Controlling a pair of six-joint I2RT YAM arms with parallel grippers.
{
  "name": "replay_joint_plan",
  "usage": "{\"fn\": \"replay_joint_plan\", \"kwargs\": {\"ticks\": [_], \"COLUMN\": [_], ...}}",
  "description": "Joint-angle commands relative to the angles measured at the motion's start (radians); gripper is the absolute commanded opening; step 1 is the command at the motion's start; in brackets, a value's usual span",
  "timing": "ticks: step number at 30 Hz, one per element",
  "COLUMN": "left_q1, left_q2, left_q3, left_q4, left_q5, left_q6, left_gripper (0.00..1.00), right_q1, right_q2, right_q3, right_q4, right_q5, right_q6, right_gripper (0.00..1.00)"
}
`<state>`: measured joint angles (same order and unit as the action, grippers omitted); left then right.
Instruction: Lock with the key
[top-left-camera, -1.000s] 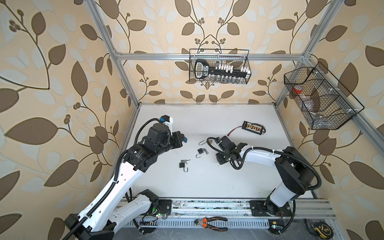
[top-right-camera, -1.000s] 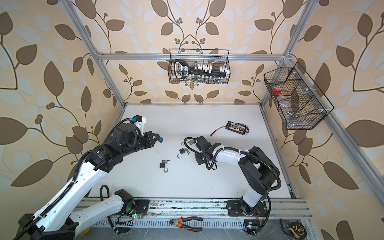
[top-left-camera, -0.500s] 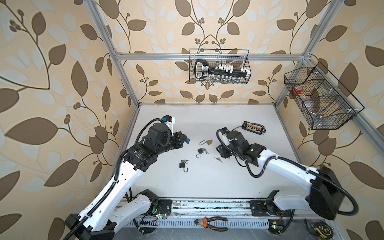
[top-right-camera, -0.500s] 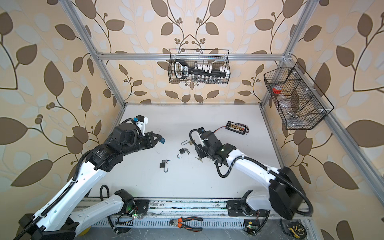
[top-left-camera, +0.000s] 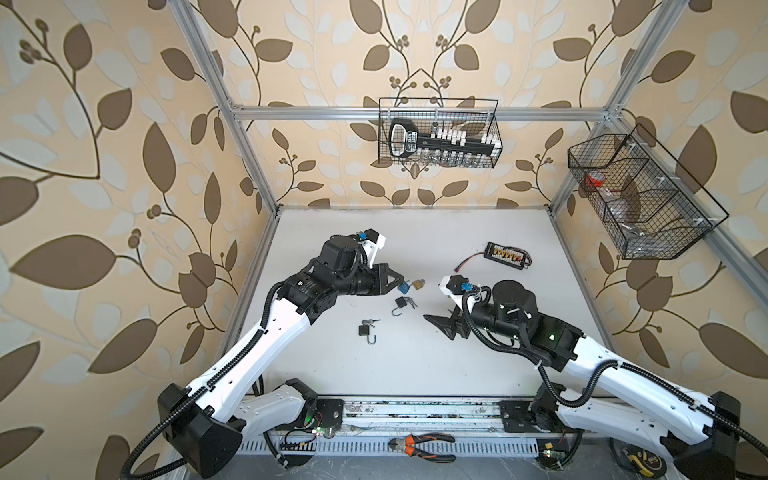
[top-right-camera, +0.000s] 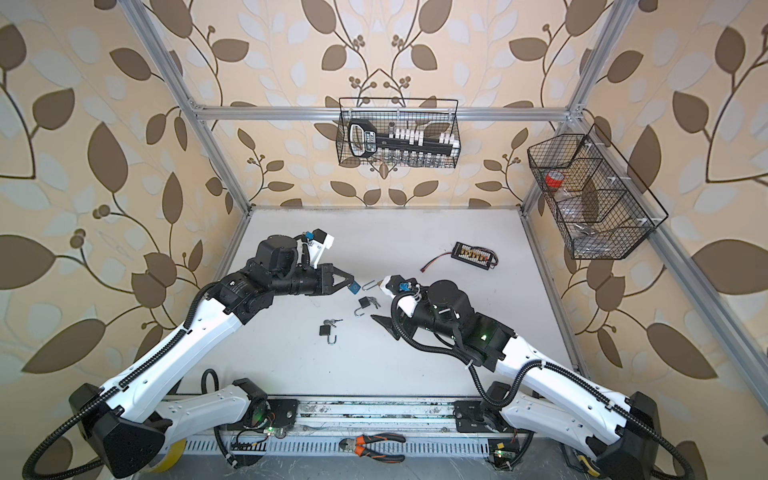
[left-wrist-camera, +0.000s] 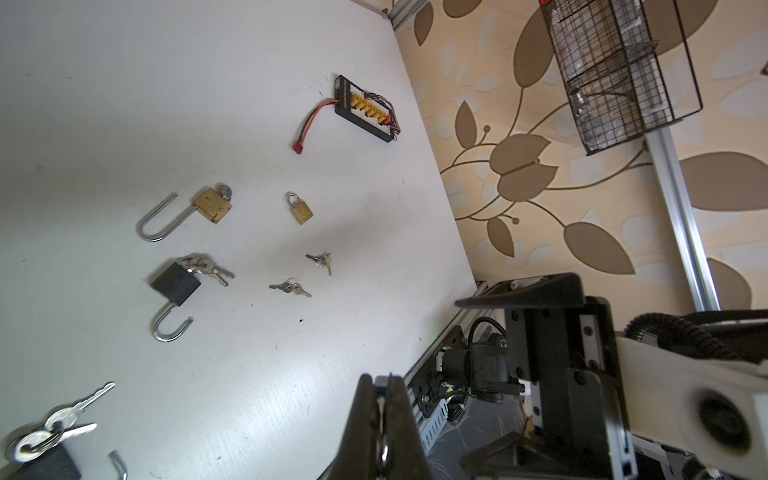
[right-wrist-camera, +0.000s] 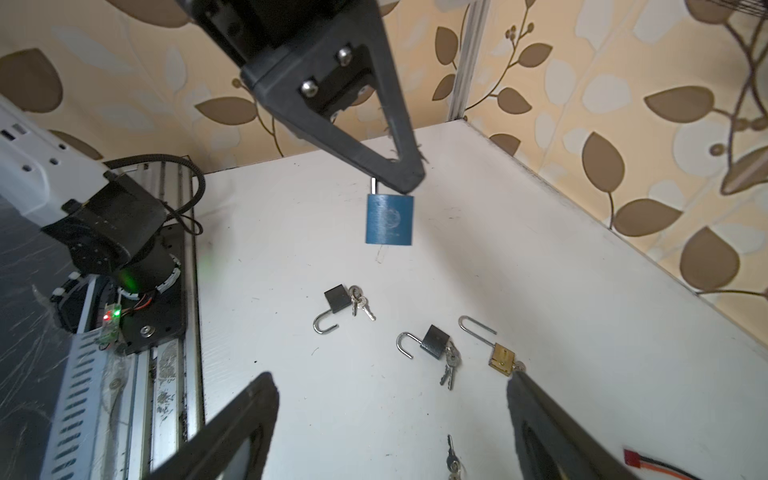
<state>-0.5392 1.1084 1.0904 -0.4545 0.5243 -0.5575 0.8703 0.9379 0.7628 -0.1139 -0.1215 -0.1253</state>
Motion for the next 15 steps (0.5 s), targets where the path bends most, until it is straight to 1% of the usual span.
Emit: {"fn": "replay_joint_plan", "kwargs": {"ticks": [1, 3, 5, 8, 15], "left_q1": [-0.033, -0.047, -0.060, -0.074, -0.088], "left_q2": [-0.004, 0.004, 0.011, 0.017, 0.025], "left_q3": [0.017, 0.017, 0.017, 0.015, 0.016], "left_q4": [0.071, 0.071, 0.074, 0.080, 0.079], "left_q5": [0.025, 0.019, 0.011, 0.009, 0.006], "left_q6": [-0.005, -0.007, -0.008, -0.012, -0.009], "left_gripper": [0.00, 0.00, 0.00, 0.00, 0.00], "right_q1": [0.048, 0.081, 0.105, 0.114, 0.115], "right_q2": [0.035, 0.063, 0.076, 0.099, 0.129], "right_q3": [0.020, 0.031, 0.032, 0.038, 0.061], "right_q4": [0.060, 0.085, 0.123, 0.160, 0.184], "right_q5": [0.039, 0.097, 0.145, 0.168, 0.179], "right_q6": [-0.028, -0.018, -0.014, -0.011, -0.009], "right_gripper": [0.87, 0.87, 0.84, 0.81, 0.60]}}
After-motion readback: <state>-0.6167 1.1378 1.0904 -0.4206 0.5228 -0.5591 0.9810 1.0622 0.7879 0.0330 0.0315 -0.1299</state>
